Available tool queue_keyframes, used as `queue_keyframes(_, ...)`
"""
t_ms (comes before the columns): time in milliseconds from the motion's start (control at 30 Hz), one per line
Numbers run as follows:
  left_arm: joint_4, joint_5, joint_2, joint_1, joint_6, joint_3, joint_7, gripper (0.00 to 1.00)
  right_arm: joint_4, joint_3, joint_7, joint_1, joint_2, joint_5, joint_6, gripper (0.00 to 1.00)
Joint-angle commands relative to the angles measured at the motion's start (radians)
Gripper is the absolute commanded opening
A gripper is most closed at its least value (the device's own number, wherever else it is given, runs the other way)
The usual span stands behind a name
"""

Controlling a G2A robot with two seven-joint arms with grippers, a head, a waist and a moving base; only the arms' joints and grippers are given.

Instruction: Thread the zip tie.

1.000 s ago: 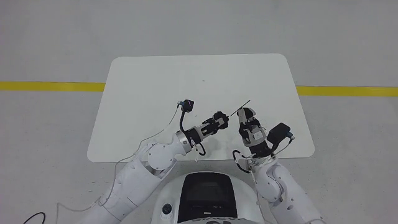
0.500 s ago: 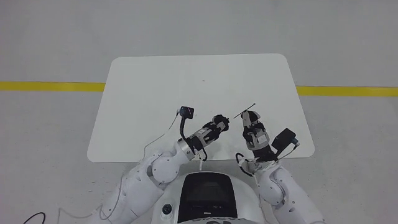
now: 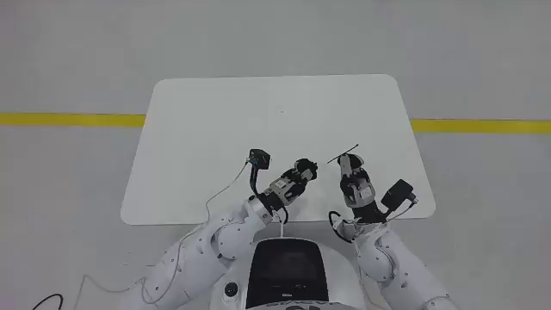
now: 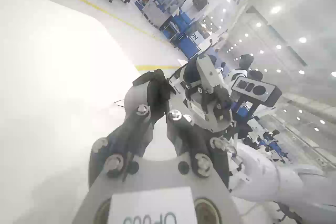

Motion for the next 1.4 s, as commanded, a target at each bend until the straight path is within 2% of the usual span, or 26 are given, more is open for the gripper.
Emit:
queue_keyframes(0, 0.012, 0.001, 0.005, -0.015, 0.0, 0.021, 0.024, 0.0, 0.0, -0.003, 0.0, 0.003, 0.002, 0.004, 0.0, 0.0)
queue_keyframes(333, 0.016, 0.0, 0.006, -0.016, 0.003, 0.023, 0.028, 0.0, 0.0, -0.002, 0.003, 0.004, 0.002, 0.003, 0.002, 0.0)
queue_keyframes(433, 0.017, -0.053, 0.003, -0.014, 0.0, 0.017, -0.002, 0.0, 0.016, -0.007, -0.033, 0.023, 0.001, -0.044, 0.0, 0.0)
queue_keyframes(567, 0.014, -0.136, 0.002, -0.028, 0.0, 0.002, -0.058, 0.0, 0.075, -0.042, -0.112, 0.061, 0.008, -0.051, 0.0, 0.0)
queue_keyframes(700, 0.02, -0.162, 0.0, -0.039, 0.0, -0.004, -0.09, 0.0, 0.136, -0.083, -0.173, 0.109, 0.018, -0.056, 0.0, 0.0)
queue_keyframes(933, 0.035, -0.157, -0.011, -0.044, 0.0, -0.002, -0.075, 0.0, 0.228, -0.169, -0.261, 0.189, 0.034, -0.054, 0.0, 0.0)
queue_keyframes(1233, 0.035, -0.157, -0.011, -0.044, 0.0, -0.002, -0.075, 0.0, 0.226, -0.169, -0.257, 0.189, 0.034, -0.056, 0.002, 0.0)
queue_keyframes(1300, 0.035, -0.157, -0.011, -0.044, 0.0, -0.002, -0.075, 0.0, 0.226, -0.165, -0.244, 0.188, 0.033, -0.082, 0.02, 0.0)
queue_keyframes(1367, 0.035, -0.157, -0.011, -0.044, 0.0, -0.002, -0.075, 0.0, 0.23, -0.166, -0.253, 0.186, 0.031, -0.099, 0.011, 0.0)
